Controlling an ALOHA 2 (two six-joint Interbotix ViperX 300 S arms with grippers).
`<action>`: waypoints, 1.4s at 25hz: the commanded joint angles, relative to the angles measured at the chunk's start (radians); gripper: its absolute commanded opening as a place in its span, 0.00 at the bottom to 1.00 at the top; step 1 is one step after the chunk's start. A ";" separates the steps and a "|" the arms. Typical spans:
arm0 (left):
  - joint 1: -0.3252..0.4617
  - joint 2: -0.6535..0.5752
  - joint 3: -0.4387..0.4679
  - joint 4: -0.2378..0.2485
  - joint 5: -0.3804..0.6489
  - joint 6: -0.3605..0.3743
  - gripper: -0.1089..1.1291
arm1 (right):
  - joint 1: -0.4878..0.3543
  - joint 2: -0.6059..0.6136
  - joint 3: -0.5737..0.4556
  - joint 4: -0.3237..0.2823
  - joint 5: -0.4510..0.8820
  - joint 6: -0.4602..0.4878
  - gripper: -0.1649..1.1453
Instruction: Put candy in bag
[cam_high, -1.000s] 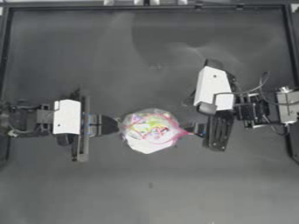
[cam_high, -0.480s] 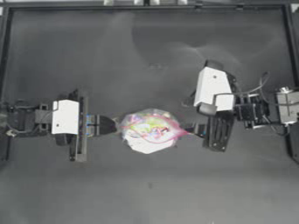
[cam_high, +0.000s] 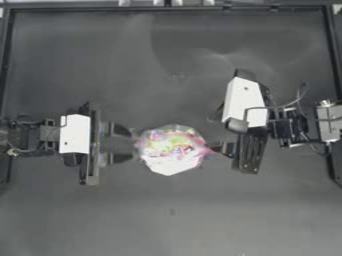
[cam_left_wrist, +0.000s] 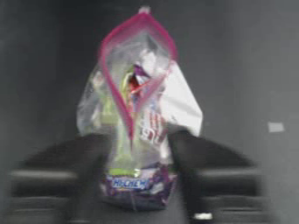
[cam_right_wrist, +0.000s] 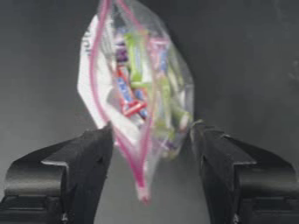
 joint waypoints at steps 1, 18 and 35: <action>0.006 -0.028 -0.008 -0.003 -0.005 -0.002 0.95 | 0.006 -0.023 -0.005 -0.002 -0.006 0.000 0.79; 0.023 -0.126 -0.008 -0.005 0.127 -0.002 0.88 | 0.008 -0.078 0.051 -0.003 -0.048 -0.006 0.79; 0.012 -0.374 0.081 -0.008 0.227 -0.006 0.86 | 0.008 -0.272 0.236 -0.011 -0.117 0.000 0.79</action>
